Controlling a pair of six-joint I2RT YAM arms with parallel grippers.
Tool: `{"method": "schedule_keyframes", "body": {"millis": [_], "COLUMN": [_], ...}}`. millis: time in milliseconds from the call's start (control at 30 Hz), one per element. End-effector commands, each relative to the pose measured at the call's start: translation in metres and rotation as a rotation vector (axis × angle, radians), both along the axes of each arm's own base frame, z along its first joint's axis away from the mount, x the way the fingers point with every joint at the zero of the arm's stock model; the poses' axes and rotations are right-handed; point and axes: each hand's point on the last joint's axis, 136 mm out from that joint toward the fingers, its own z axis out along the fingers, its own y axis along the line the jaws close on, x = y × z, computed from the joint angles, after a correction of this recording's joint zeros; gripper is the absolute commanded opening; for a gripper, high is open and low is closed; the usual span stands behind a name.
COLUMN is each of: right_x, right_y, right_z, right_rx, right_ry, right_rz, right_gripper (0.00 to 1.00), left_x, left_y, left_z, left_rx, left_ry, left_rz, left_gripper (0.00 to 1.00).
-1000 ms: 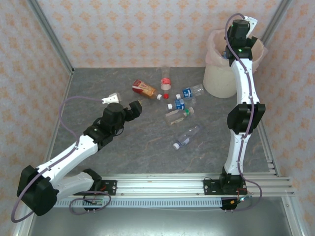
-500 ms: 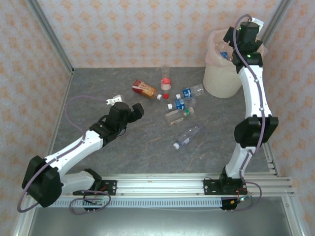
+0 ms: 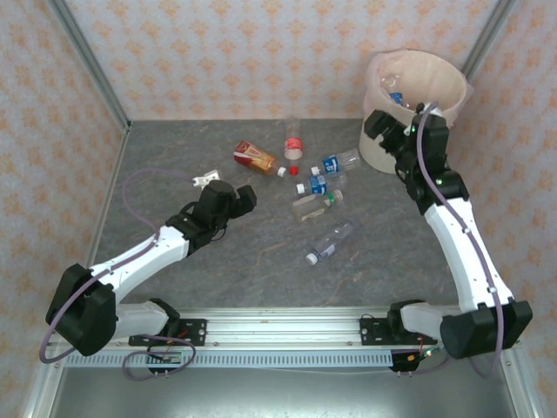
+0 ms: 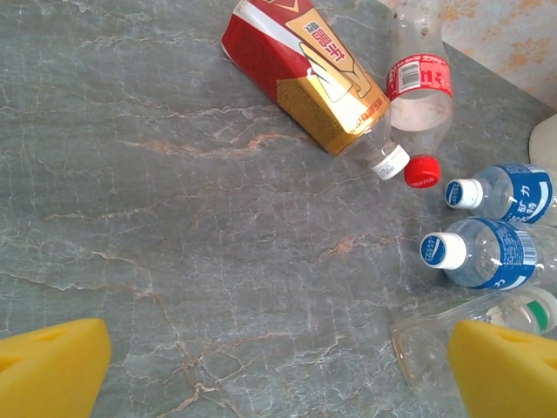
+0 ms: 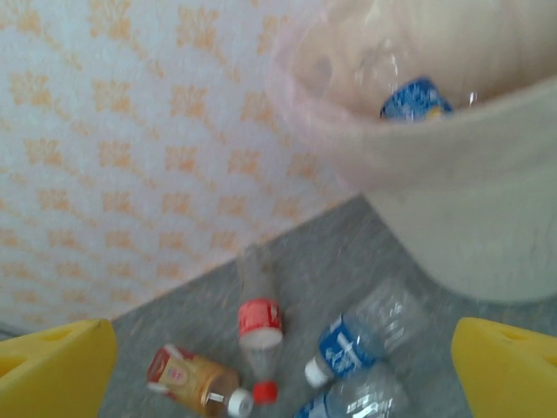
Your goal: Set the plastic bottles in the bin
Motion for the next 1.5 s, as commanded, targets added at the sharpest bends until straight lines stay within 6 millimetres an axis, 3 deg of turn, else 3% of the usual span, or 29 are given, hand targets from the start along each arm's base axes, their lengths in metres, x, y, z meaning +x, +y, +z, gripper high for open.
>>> {"method": "schedule_keyframes", "body": {"millis": [0, 133, 233, 467, 633, 833, 967, 1467], "right_x": [-0.032, -0.069, -0.088, -0.108, -0.114, -0.118, -0.114, -0.117], "right_y": [-0.003, -0.007, 0.001, 0.061, 0.063, 0.084, 0.090, 0.083], "right_z": [-0.042, -0.111, -0.147, -0.217, -0.242, -0.281, -0.289, -0.327], "right_rx": [0.036, 0.052, 0.080, 0.259, 0.280, 0.336, 0.299, 0.232], "right_ry": [0.157, 0.354, 0.475, 0.670, 0.631, 0.725, 0.738, 0.791], "right_rz": [-0.066, -0.135, -0.112, -0.053, -0.205, -0.194, -0.174, -0.212], "right_gripper": [0.99, 0.99, 1.00, 0.97, 0.90, 0.90, 0.89, 0.76], "left_x": [0.009, 0.006, 0.005, 0.004, 0.005, 0.007, 0.009, 0.009], "left_y": [0.001, 0.006, 0.010, 0.005, -0.003, -0.010, -0.015, -0.024], "left_z": [0.014, 0.007, 0.011, 0.017, 0.011, 0.009, 0.006, 0.003], "left_rx": [-0.008, 0.004, 0.023, 0.024, -0.004, -0.006, -0.017, -0.031], "left_ry": [-0.048, -0.038, -0.048, -0.069, -0.056, -0.045, -0.038, -0.019], "left_rz": [0.031, 0.056, 0.078, 0.038, 0.007, -0.023, -0.039, -0.080], "left_gripper": [1.00, 1.00, 1.00, 1.00, 1.00, 1.00, 1.00, 1.00]}}
